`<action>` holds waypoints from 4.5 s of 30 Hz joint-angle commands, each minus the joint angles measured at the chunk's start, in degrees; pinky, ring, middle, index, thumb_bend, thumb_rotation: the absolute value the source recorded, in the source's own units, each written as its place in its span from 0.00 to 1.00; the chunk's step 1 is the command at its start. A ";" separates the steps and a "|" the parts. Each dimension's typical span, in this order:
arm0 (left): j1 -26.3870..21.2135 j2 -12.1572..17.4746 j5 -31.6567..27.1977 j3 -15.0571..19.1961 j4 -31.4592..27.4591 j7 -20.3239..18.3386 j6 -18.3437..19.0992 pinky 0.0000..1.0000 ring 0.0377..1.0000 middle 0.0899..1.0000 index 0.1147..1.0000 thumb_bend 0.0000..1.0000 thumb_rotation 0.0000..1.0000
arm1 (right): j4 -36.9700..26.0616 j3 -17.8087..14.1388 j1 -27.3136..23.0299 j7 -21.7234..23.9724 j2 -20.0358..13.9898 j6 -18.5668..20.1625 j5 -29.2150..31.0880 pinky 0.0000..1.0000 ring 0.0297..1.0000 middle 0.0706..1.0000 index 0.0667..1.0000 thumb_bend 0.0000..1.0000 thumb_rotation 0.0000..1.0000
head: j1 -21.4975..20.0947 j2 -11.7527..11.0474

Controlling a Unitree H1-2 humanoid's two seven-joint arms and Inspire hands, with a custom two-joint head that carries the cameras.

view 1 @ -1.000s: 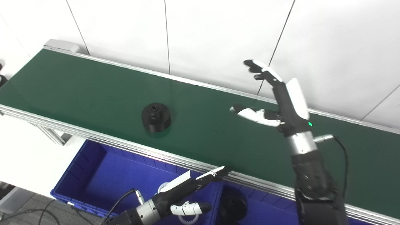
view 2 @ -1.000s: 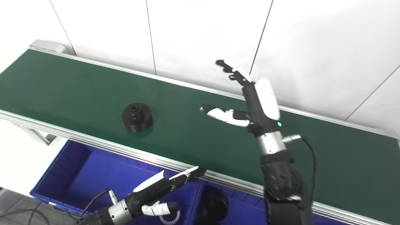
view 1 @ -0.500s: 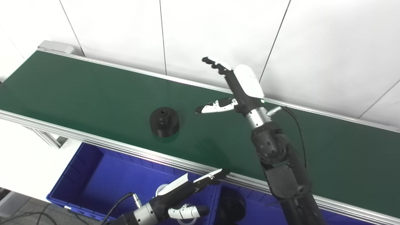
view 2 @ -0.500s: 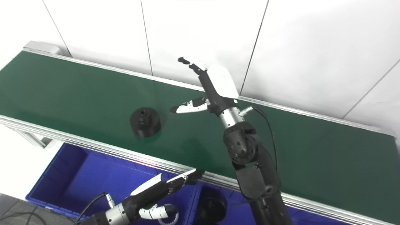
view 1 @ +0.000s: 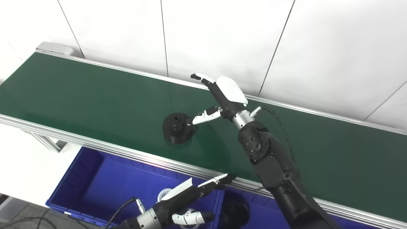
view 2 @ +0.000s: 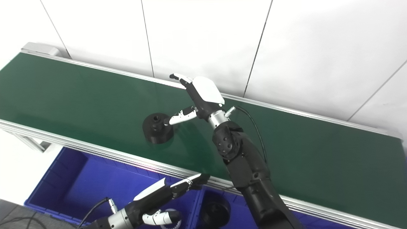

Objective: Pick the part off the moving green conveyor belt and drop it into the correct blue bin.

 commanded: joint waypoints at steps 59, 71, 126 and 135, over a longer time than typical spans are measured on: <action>-0.13 -0.19 -8.11 3.80 -2.29 -3.23 -2.45 0.96 0.98 0.98 0.96 0.47 0.93 | -14.86 2.46 4.66 7.52 -9.58 1.79 0.85 0.29 0.43 0.47 0.43 0.52 0.00 | -2.37 1.95; -0.39 -0.26 -9.11 4.13 -1.84 -4.15 -2.42 0.95 0.97 0.98 0.96 0.49 0.91 | -27.15 -2.22 9.15 10.93 -13.19 4.82 1.07 0.27 0.42 0.46 0.43 0.52 0.00 | -3.74 2.06; -7.17 2.82 -20.26 8.26 -4.10 -9.13 6.27 0.96 0.98 0.98 0.94 0.47 0.80 | -56.64 -7.26 52.43 14.38 -17.41 14.94 -2.57 0.34 0.39 0.45 0.44 0.53 0.00 | -16.66 16.20; -7.02 3.02 -20.18 8.66 -4.73 -9.29 6.51 0.97 0.98 0.98 0.94 0.46 0.81 | -57.70 -7.09 52.18 17.01 -18.97 15.13 -2.85 0.53 0.57 0.63 0.67 0.92 0.49 | -16.60 16.14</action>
